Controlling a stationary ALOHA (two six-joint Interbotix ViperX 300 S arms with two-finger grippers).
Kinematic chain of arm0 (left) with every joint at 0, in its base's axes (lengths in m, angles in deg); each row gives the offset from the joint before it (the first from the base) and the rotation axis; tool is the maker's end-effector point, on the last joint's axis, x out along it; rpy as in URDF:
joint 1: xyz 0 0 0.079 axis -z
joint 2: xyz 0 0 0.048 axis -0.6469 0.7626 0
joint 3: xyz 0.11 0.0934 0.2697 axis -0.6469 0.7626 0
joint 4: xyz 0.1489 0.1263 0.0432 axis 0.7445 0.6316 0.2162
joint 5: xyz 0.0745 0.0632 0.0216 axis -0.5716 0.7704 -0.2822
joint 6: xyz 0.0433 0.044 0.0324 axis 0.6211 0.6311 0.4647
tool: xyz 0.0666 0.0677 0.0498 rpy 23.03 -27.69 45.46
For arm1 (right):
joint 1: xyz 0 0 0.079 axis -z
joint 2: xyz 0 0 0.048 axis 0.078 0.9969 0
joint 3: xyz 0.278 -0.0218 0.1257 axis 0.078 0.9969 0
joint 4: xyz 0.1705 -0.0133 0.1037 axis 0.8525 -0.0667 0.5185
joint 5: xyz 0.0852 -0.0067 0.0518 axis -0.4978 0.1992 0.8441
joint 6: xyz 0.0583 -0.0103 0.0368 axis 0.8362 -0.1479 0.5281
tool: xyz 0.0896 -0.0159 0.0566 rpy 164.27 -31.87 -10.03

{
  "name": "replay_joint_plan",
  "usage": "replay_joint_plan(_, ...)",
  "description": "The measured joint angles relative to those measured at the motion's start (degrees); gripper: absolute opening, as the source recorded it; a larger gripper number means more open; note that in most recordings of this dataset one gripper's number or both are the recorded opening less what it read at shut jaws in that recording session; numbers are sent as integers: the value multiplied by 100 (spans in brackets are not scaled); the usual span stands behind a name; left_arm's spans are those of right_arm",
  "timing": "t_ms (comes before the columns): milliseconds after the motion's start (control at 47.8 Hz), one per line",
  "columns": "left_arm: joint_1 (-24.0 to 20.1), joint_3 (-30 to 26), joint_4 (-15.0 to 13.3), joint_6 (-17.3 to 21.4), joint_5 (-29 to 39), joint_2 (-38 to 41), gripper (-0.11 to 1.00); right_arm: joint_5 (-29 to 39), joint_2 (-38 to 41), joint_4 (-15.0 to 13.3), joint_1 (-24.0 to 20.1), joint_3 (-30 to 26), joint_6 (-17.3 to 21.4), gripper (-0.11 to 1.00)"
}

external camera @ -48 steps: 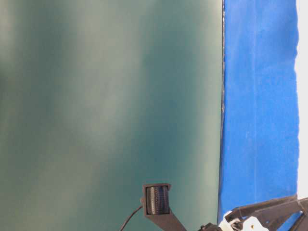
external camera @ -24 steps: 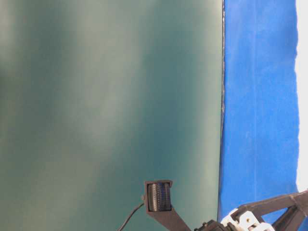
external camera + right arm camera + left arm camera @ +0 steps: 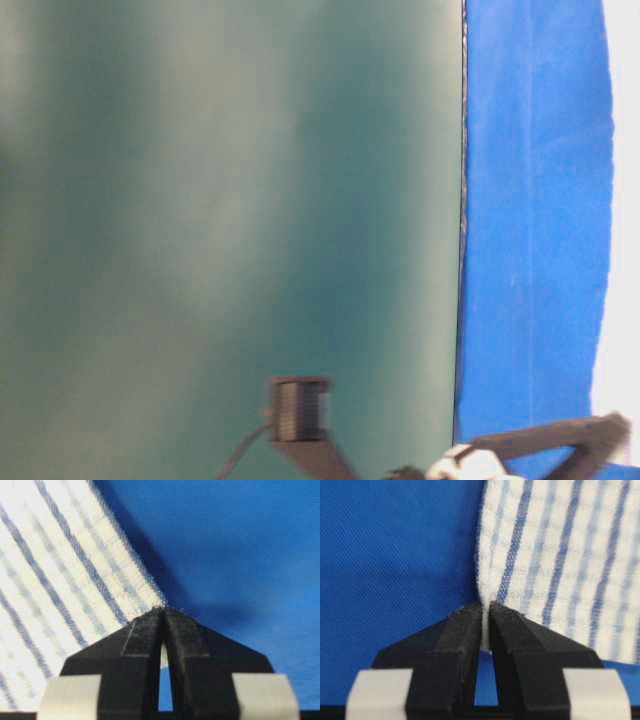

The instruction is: Fold the blue towel.

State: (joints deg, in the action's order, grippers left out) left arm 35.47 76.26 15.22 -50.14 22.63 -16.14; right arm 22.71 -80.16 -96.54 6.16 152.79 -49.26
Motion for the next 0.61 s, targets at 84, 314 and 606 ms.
replay_joint_plan(84, 18, -35, 0, 0, 167, -334, 3, 299, -422, 0, 0, -97, 0, 2)
replay_joint_plan(314, 167, -44, 0, 0, 308, -1239, 3, 940, -1696, 0, -105, -237, 9, 2)
replay_joint_plan(606, 281, -44, 0, 0, 299, -1608, 3, 1160, -2689, 9, -413, -308, 18, 2)
